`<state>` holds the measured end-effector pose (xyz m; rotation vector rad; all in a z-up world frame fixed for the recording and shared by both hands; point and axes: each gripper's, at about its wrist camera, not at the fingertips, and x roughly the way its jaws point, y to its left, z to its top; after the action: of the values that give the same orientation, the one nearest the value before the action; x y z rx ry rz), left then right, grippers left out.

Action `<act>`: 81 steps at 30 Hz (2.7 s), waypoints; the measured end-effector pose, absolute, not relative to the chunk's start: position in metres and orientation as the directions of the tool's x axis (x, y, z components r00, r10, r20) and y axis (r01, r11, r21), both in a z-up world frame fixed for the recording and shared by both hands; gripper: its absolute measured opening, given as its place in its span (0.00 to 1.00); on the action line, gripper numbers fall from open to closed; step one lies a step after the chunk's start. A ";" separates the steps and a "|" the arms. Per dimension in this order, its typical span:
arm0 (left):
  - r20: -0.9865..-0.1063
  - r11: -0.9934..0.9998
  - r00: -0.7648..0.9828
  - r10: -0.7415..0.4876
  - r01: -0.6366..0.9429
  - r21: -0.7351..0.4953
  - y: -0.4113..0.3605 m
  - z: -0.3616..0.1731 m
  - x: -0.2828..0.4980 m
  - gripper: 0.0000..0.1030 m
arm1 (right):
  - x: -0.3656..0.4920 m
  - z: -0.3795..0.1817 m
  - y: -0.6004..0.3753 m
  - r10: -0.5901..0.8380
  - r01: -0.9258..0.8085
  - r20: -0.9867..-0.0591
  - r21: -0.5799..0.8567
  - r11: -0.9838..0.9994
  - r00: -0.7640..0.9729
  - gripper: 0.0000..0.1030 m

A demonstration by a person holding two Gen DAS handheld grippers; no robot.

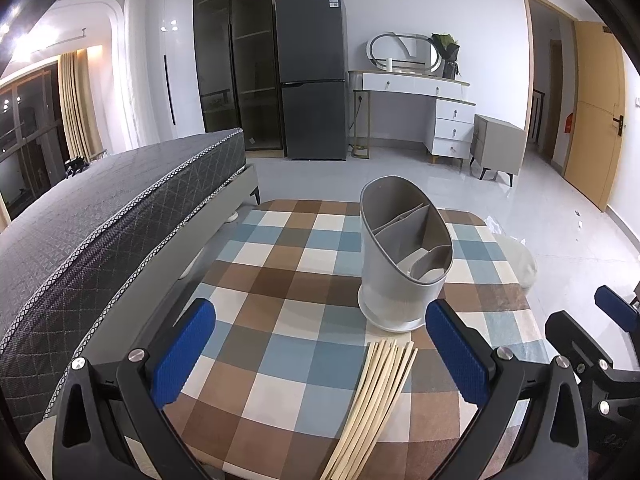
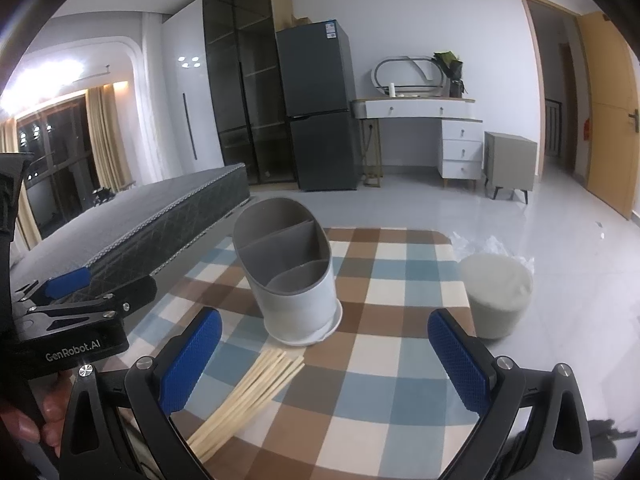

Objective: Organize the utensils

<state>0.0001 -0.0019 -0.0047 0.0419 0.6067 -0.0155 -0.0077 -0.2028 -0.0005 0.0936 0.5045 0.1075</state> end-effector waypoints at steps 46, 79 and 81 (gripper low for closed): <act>-0.621 0.998 0.784 -0.020 0.054 0.036 -0.008 -0.017 0.006 0.99 | -0.005 -0.001 -0.206 0.120 -0.066 -0.479 0.129 0.989 0.870 1.00; -0.946 0.963 0.310 -0.096 0.271 -0.009 -0.022 -0.139 0.109 0.84 | 0.079 -0.081 -0.236 0.132 0.064 -0.796 0.209 0.976 0.591 0.95; -0.950 0.969 0.294 -0.110 0.243 -0.037 -0.015 -0.139 0.110 0.75 | 0.080 -0.082 -0.237 0.139 0.062 -0.795 0.216 0.974 0.590 0.95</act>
<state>0.1098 -0.0148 -0.1385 0.1225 1.2515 -0.2361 0.0803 -0.2366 -0.0820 0.2314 0.9406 0.0450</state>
